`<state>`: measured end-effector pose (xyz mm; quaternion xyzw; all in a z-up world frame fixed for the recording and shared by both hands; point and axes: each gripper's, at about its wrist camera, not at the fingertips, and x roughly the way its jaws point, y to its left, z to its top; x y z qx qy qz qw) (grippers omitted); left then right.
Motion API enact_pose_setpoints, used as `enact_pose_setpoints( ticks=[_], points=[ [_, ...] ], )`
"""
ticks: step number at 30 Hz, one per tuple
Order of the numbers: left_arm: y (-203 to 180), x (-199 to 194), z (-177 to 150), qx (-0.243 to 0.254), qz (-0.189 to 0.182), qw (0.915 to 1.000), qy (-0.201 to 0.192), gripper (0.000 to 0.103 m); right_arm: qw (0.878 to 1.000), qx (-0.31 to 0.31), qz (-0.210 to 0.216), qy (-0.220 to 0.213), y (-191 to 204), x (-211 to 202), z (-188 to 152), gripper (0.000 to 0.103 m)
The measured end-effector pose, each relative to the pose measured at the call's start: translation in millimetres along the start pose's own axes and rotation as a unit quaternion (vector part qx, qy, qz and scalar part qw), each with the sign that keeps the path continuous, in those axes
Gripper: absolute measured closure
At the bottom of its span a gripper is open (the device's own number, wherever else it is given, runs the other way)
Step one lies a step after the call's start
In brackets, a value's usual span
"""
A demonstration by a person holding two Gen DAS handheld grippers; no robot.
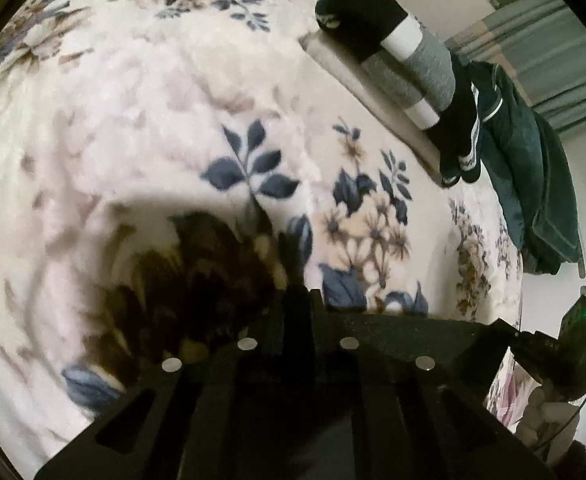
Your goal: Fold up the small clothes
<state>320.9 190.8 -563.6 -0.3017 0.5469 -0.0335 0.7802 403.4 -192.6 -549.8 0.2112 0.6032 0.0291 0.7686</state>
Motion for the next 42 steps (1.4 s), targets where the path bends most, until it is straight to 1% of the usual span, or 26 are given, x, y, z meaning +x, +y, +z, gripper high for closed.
enact_pose_setpoints(
  ticks=[1,3,4,6,7,8,9,10,12,13,14,15,17,19,20,22,24,26,27,29,31,33,36,38,40,42],
  points=[
    [2,3,2,-0.005,-0.002,1.0000,0.003,0.096,1.000,-0.005,-0.009,-0.002,-1,3,2,0.100],
    [6,11,7,-0.017,0.000,0.9998,0.009,0.096,0.999,-0.007,-0.020,0.027,-4,23,7,0.100],
    [7,15,8,-0.023,0.001,0.9996,0.019,0.095,0.998,-0.004,-0.020,0.057,-7,37,10,0.099],
    [5,15,7,-0.023,0.013,0.9988,0.041,0.091,0.992,0.018,0.003,0.126,-18,58,10,0.099],
    [2,8,5,-0.014,0.022,0.9987,0.044,0.090,0.990,0.039,0.020,0.138,-26,55,9,0.094],
    [0,1,0,-0.003,0.030,0.9987,0.040,0.084,0.988,0.048,0.029,0.142,-32,49,7,0.091],
    [-2,-10,-6,0.011,0.044,0.9985,0.031,0.075,0.987,0.057,0.037,0.146,-41,38,3,0.083],
    [-1,-21,-14,0.021,0.056,0.9979,0.022,0.071,0.986,0.071,0.043,0.148,-51,25,-5,0.068],
    [4,-37,-30,0.028,0.078,0.9965,0.010,0.043,0.981,0.102,0.060,0.151,-69,3,-26,0.051],
    [8,-44,-41,0.033,0.106,0.9937,0.009,0.039,0.978,0.118,0.069,0.160,-79,-7,-43,0.051],
    [12,-48,-54,0.041,0.153,0.9872,0.015,0.039,0.974,0.128,0.074,0.170,-85,-12,-56,0.051],
    [17,-50,-65,0.047,0.182,0.9819,0.022,0.039,0.970,0.144,0.079,0.182,-92,-18,-72,0.051],
    [32,-52,-91,0.044,0.213,0.9752,0.040,0.039,0.958,0.182,0.088,0.202,-102,-23,-103,0.051],
    [51,-46,-114,0.017,0.223,0.9723,0.069,0.039,0.947,0.212,0.097,0.222,-109,-20,-133,0.051],
    [57,-42,-120,0.010,0.224,0.9715,0.078,0.035,0.944,0.219,0.095,0.228,-109,-17,-145,0.051],
    [64,-33,-130,0.010,0.219,0.9722,0.084,0.024,0.940,0.235,0.095,0.227,-110,-12,-161,0.051],
    [61,-21,-130,0.023,0.219,0.9717,0.086,0.003,0.933,0.268,0.092,0.222,-112,-9,-177,0.051],
    [58,-4,-125,0.024,0.238,0.9653,0.105,0.000,0.921,0.317,0.098,0.204,-116,-17,-188,0.051],
    [58,0,-122,0.021,0.248,0.9621,0.112,0.000,0.920,0.326,0.100,0.191,-115,-23,-192,0.051],
    [57,5,-119,0.014,0.255,0.9592,0.121,0.000,0.926,0.321,0.105,0.170,-108,-31,-197,0.051],
    [58,4,-117,0.010,0.251,0.9605,0.119,0.000,0.927,0.312,0.110,0.179,-103,-26,-202,0.051],
    [58,4,-113,0.012,0.247,0.9620,0.116,0.000,0.920,0.321,0.120,0.190,-97,-18,-207,0.051],
    [61,3,-115,0.013,0.249,0.9613,0.116,0.000,0.931,0.295,0.104,0.187,-90,-8,-209,0.052],
    [61,0,-115,0.011,0.251,0.9607,0.118,0.000,0.933,0.295,0.098,0.179,-90,-5,-211,0.065],
    [56,-15,-115,0.009,0.255,0.9608,0.108,0.000,0.939,0.286,0.091,0.167,-88,-12,-213,0.089],
    [42,-27,-115,0.017,0.260,0.9610,0.094,0.000,0.947,0.267,0.088,0.156,-85,-21,-211,0.093]
  ],
)
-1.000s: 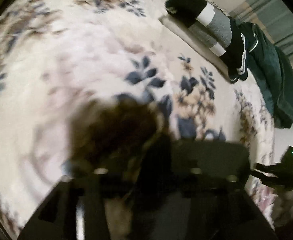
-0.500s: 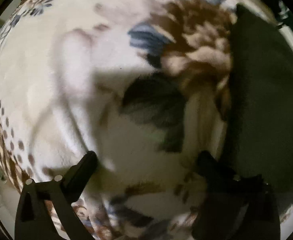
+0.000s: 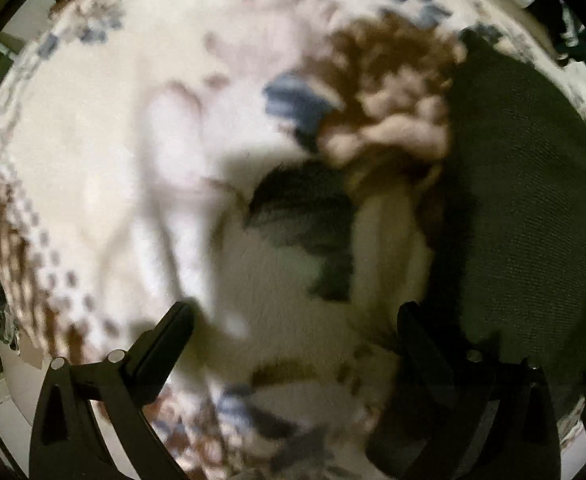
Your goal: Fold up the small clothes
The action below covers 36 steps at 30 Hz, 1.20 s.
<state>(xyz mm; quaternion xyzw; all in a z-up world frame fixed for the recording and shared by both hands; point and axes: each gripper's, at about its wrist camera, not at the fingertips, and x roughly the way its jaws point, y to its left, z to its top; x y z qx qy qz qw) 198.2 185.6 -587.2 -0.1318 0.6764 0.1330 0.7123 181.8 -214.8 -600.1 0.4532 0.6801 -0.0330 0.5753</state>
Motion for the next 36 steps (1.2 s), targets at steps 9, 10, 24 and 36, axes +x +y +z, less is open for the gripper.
enact_pose_setpoints(
  ticks=[9,10,24,36],
  points=[
    [-13,-47,-26,-0.007,-0.040,0.9990,-0.019,0.000,0.998,0.030,0.045,0.014,-5,-24,-1,0.092],
    [-16,-47,-28,-0.005,-0.042,0.9989,-0.018,0.000,0.998,0.032,0.049,0.017,-6,-20,0,0.092],
    [-39,-54,-35,0.026,-0.043,0.9986,-0.019,0.000,0.999,0.012,0.030,-0.042,-1,-17,-4,0.098],
    [-33,-50,-22,0.029,-0.048,0.9983,-0.017,0.000,0.999,0.019,-0.017,0.023,-45,-17,23,0.095]
  ],
)
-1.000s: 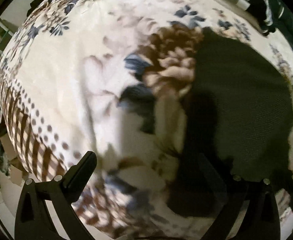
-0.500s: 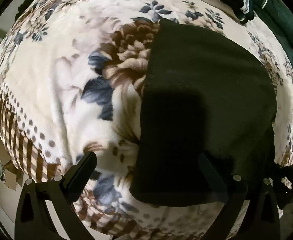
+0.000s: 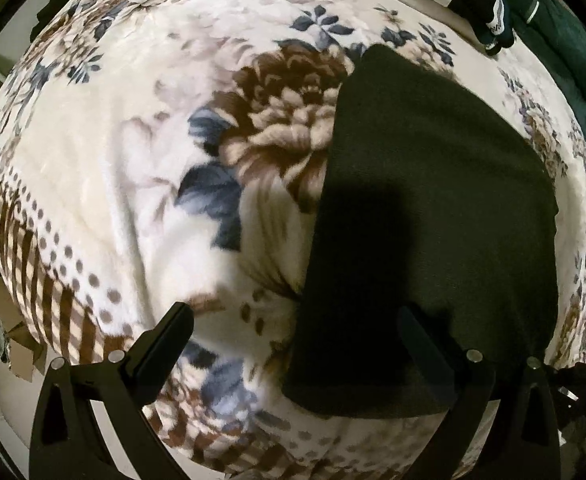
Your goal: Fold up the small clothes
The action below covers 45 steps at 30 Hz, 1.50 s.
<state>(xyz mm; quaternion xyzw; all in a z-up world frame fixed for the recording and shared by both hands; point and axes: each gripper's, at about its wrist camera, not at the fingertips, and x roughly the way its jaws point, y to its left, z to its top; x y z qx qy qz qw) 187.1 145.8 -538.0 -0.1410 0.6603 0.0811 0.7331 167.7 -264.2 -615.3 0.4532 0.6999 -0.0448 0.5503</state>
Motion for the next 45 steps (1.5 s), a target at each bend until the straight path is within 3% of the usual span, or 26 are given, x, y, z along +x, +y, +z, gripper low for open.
enact_pose_setpoints(
  ticks=[2,3,4,9,13,15,16,17,20,22,24,26,27,30,31,34,38,45],
  points=[
    [0,0,10,0.007,-0.004,0.9999,-0.006,0.000,0.999,-0.024,-0.027,-0.016,6,-13,9,0.078],
    [0,0,18,0.012,-0.006,0.9998,-0.012,0.000,0.998,-0.039,-0.035,-0.034,14,-20,16,0.061],
    [-2,1,24,0.015,-0.007,0.9997,-0.017,0.000,0.996,-0.055,-0.038,-0.054,22,-29,24,0.051],
    [-7,20,74,0.014,-0.027,0.9988,-0.039,0.000,0.985,-0.158,0.000,-0.066,86,-18,85,0.049],
    [-7,43,105,-0.005,-0.077,0.9966,-0.028,0.000,0.970,-0.239,0.034,-0.024,132,24,117,0.049],
    [-6,51,112,-0.020,-0.115,0.9929,-0.022,0.000,0.963,-0.265,0.041,-0.033,149,32,121,0.055],
    [-4,52,113,-0.026,-0.127,0.9913,-0.025,0.000,0.957,-0.282,0.036,-0.055,157,30,119,0.091],
    [-3,52,113,-0.032,-0.138,0.9894,-0.033,0.001,0.955,-0.288,0.026,-0.072,160,27,116,0.097],
    [2,49,111,-0.049,-0.159,0.9848,-0.051,0.015,0.952,-0.279,0.033,-0.122,167,8,111,0.098],
    [4,48,112,-0.057,-0.164,0.9833,-0.054,0.015,0.948,-0.286,0.024,-0.136,181,8,113,0.098],
    [4,48,112,-0.058,-0.166,0.9831,-0.049,0.015,0.950,-0.287,-0.004,-0.127,183,18,118,0.098],
    [5,48,113,-0.054,-0.170,0.9831,-0.042,0.015,0.957,-0.275,-0.013,-0.091,179,31,129,0.098],
    [9,45,112,-0.054,-0.173,0.9828,-0.038,0.015,0.963,-0.260,-0.005,-0.074,174,32,134,0.092],
    [26,36,99,-0.054,-0.205,0.9767,-0.032,0.015,0.976,-0.210,0.042,-0.039,143,20,144,0.052],
    [33,33,92,-0.057,-0.220,0.9735,-0.030,0.015,0.978,-0.200,0.063,-0.018,129,15,147,0.047],
    [49,39,67,-0.074,-0.259,0.9630,-0.006,0.015,0.974,-0.197,0.090,0.064,105,28,147,0.047],
    [45,57,40,-0.067,-0.291,0.9542,0.022,0.015,0.957,-0.208,0.116,0.163,84,65,127,0.047],
    [14,59,49,-0.041,-0.303,0.9518,0.019,0.011,0.940,-0.219,0.160,0.205,99,100,100,0.045]
  ],
)
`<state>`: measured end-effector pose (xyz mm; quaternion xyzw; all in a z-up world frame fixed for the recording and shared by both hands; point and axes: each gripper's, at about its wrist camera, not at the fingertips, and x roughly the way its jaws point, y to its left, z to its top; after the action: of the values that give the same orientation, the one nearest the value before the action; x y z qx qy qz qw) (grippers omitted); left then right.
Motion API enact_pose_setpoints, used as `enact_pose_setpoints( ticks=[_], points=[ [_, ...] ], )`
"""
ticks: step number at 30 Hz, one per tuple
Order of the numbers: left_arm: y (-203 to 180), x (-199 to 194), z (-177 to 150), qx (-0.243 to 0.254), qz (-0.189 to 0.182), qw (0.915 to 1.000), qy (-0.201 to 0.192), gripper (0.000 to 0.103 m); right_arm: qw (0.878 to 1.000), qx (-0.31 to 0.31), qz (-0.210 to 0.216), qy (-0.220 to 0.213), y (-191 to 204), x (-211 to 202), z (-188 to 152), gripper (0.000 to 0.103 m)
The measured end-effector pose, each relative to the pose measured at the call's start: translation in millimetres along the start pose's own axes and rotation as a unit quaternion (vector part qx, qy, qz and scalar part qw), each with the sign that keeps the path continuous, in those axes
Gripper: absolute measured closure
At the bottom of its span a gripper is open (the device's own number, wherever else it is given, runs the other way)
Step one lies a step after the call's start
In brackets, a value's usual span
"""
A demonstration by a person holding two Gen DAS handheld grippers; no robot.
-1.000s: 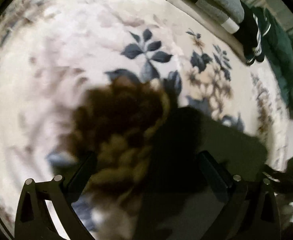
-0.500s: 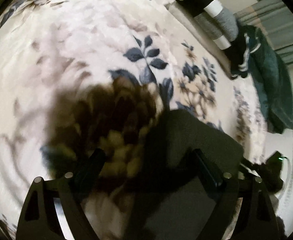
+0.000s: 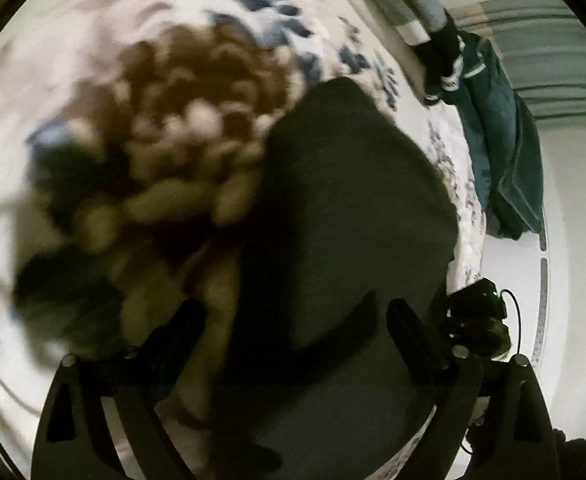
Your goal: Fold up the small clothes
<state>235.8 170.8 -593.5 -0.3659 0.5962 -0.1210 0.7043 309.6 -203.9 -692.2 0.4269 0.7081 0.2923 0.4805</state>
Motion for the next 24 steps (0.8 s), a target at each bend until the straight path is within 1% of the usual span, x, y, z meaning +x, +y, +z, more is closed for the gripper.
enact_pose_setpoints(
  ticks=[3,6,8,9,10,11,12,13,14,16,17,19,21,22,23,24],
  points=[
    [-7,9,2,0.023,0.009,0.9996,0.010,0.011,1.000,0.001,0.007,-0.003,3,7,1,0.044],
    [-9,12,4,0.031,0.012,0.9994,-0.001,0.011,1.000,0.004,0.007,-0.018,2,4,-5,0.045],
    [-16,8,3,0.042,0.003,0.9989,-0.020,0.011,0.999,0.001,-0.007,-0.033,3,3,-11,0.054],
    [-19,8,3,0.045,0.002,0.9986,-0.027,0.023,0.999,0.001,-0.014,-0.038,4,1,-14,0.064],
    [-22,6,3,0.049,0.012,0.9982,-0.033,0.033,0.999,0.004,-0.013,-0.045,4,-2,-17,0.072],
    [-24,5,6,0.053,0.032,0.9974,-0.037,0.058,0.999,0.009,-0.013,-0.052,2,-7,-18,0.074],
    [-25,4,7,0.051,0.034,0.9974,-0.037,0.076,0.998,0.010,-0.016,-0.060,4,-9,-22,0.075],
    [-24,1,9,0.043,0.018,0.9982,-0.038,0.081,0.998,0.009,-0.018,-0.067,7,-11,-25,0.076],
    [-25,-2,11,0.035,0.017,0.9984,-0.041,0.083,0.997,0.009,-0.020,-0.075,11,-13,-29,0.076],
    [-32,-8,12,0.043,0.023,0.9980,-0.040,0.085,0.996,0.018,-0.014,-0.090,18,-15,-36,0.077],
    [-36,-12,15,0.049,0.023,0.9978,-0.037,0.085,0.994,0.027,-0.004,-0.102,21,-18,-44,0.077],
    [-43,-15,24,0.057,0.010,0.9979,-0.030,0.086,0.991,0.045,0.015,-0.121,23,-19,-57,0.078],
    [-49,-13,36,0.079,-0.001,0.9966,-0.024,0.086,0.986,0.081,0.043,-0.143,17,-17,-75,0.078],
    [-50,-7,44,0.086,-0.010,0.9962,-0.010,0.085,0.983,0.092,0.049,-0.150,13,-16,-83,0.078],
    [-48,3,52,0.090,-0.014,0.9957,0.014,0.082,0.981,0.101,0.047,-0.158,7,-14,-90,0.078],
    [-44,12,57,0.091,-0.013,0.9950,0.037,0.076,0.979,0.109,0.046,-0.163,1,-13,-94,0.076]
  ],
)
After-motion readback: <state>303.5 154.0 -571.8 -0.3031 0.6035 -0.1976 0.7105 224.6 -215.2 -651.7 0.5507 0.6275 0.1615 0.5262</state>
